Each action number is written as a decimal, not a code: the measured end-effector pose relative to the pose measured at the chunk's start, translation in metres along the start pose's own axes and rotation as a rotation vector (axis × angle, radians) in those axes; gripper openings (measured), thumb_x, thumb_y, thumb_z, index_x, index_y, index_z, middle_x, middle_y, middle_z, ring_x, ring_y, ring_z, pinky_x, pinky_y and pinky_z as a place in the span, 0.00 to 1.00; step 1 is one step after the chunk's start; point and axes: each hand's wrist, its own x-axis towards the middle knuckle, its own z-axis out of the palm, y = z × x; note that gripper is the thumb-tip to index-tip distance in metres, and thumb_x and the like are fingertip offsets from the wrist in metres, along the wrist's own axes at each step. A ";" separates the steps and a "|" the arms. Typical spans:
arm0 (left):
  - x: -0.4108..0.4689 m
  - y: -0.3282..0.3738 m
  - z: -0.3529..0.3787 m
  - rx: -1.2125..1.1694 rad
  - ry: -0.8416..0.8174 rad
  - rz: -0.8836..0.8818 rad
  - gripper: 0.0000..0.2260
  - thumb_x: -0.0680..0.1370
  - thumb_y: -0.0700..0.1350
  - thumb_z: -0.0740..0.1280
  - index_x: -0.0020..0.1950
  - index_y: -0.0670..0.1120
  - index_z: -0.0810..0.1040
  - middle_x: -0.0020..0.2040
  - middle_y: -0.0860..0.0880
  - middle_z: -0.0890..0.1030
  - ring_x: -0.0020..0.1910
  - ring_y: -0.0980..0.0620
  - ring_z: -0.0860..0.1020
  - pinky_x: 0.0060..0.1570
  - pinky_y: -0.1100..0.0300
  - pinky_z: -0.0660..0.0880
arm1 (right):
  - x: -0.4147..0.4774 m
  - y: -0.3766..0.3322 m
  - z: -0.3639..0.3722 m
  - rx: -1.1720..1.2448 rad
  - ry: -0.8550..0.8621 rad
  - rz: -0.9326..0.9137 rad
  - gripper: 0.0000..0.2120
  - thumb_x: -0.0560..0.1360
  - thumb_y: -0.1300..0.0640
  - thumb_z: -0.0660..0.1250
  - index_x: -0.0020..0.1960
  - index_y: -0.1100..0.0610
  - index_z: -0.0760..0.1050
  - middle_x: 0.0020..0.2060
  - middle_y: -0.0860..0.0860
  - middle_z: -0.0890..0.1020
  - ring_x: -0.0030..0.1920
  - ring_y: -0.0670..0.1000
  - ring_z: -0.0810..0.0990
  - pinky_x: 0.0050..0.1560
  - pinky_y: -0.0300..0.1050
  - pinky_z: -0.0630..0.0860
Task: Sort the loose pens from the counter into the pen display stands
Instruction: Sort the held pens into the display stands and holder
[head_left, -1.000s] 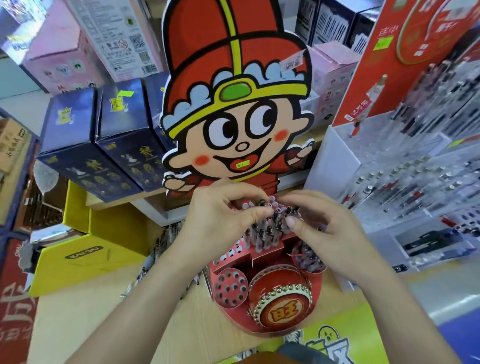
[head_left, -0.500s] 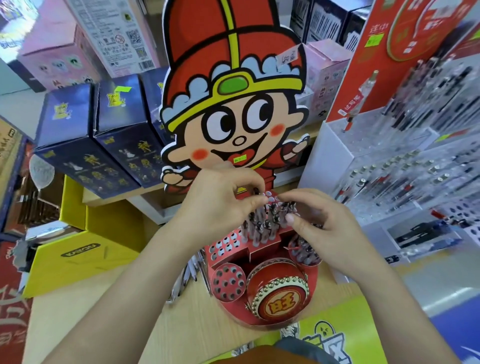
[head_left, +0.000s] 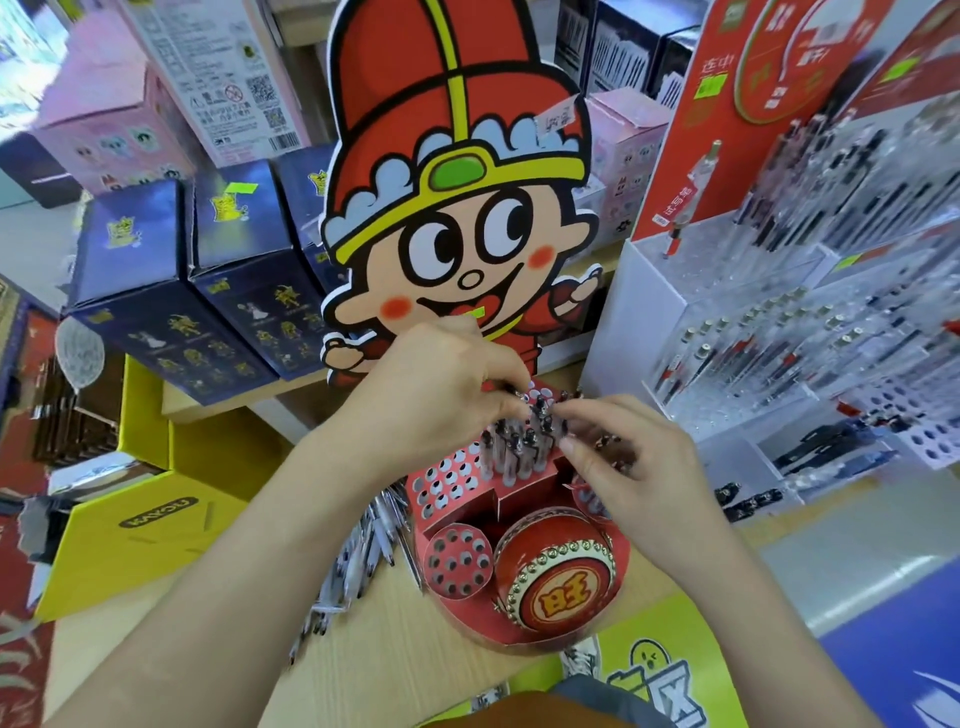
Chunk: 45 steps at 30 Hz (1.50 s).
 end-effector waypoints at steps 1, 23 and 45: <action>0.002 0.001 0.001 0.009 0.000 0.024 0.07 0.70 0.50 0.75 0.45 0.48 0.85 0.36 0.50 0.78 0.40 0.54 0.72 0.39 0.53 0.74 | -0.001 -0.001 0.003 -0.003 0.006 0.005 0.14 0.74 0.62 0.72 0.56 0.47 0.81 0.46 0.40 0.80 0.49 0.43 0.80 0.47 0.30 0.73; 0.011 -0.009 0.006 -0.088 -0.065 0.038 0.07 0.70 0.48 0.76 0.47 0.50 0.85 0.39 0.51 0.82 0.43 0.52 0.77 0.41 0.50 0.76 | 0.030 -0.010 0.002 -0.122 -0.021 0.010 0.11 0.74 0.55 0.72 0.56 0.48 0.82 0.50 0.40 0.73 0.55 0.47 0.73 0.56 0.43 0.71; -0.002 0.005 0.016 -0.107 0.028 -0.283 0.07 0.71 0.45 0.76 0.49 0.50 0.85 0.39 0.57 0.81 0.40 0.60 0.77 0.39 0.67 0.73 | 0.074 0.008 -0.018 0.159 -0.437 0.061 0.06 0.74 0.56 0.73 0.43 0.45 0.83 0.37 0.38 0.83 0.39 0.39 0.80 0.43 0.37 0.73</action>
